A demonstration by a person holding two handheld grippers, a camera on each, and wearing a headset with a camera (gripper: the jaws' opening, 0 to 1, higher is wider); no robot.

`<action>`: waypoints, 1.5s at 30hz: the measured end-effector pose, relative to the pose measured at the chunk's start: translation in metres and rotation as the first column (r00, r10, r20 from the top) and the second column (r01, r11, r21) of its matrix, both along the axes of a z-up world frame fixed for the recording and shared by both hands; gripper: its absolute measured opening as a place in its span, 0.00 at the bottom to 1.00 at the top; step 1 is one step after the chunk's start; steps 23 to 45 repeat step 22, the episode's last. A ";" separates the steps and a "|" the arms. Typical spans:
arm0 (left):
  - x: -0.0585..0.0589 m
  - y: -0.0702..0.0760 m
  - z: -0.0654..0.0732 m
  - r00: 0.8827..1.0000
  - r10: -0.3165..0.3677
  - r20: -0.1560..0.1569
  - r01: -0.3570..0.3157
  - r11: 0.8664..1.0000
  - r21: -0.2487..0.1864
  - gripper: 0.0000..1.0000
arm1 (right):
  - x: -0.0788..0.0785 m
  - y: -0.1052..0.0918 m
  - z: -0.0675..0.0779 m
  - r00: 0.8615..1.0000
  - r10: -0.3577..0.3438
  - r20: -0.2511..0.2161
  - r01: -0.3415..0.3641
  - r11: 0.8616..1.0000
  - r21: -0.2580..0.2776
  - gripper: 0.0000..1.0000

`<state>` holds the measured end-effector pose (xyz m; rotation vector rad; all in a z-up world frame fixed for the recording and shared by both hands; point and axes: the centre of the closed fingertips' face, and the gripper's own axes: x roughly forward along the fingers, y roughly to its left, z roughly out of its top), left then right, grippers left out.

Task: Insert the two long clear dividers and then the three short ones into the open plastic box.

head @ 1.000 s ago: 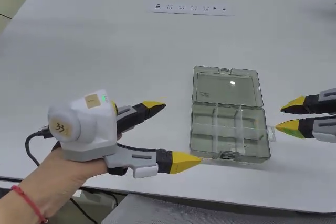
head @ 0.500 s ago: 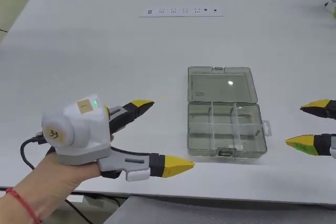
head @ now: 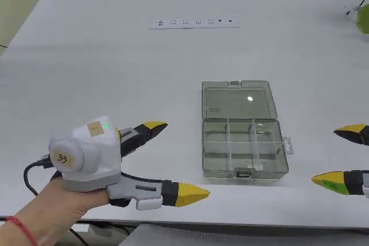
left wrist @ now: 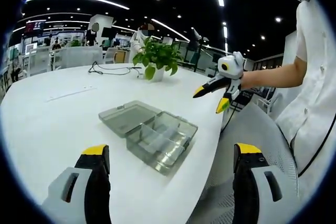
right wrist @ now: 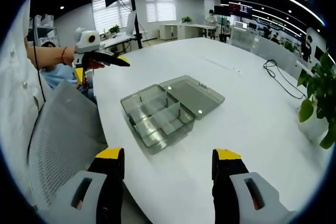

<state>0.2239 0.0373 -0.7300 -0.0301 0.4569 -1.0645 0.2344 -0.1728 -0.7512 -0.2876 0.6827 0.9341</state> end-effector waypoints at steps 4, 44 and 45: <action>-0.001 -0.001 0.000 1.000 -0.002 0.001 0.002 1.000 0.000 1.00 | -0.001 0.000 0.001 1.000 -0.005 0.002 0.005 1.000 0.004 0.70; -0.005 -0.002 -0.002 1.000 -0.007 -0.002 0.007 1.000 -0.002 1.00 | -0.006 0.006 0.004 1.000 0.015 0.002 -0.015 1.000 0.000 0.71; -0.005 -0.002 -0.002 1.000 -0.007 -0.002 0.007 1.000 -0.002 1.00 | -0.006 0.006 0.004 1.000 0.015 0.002 -0.015 1.000 0.000 0.71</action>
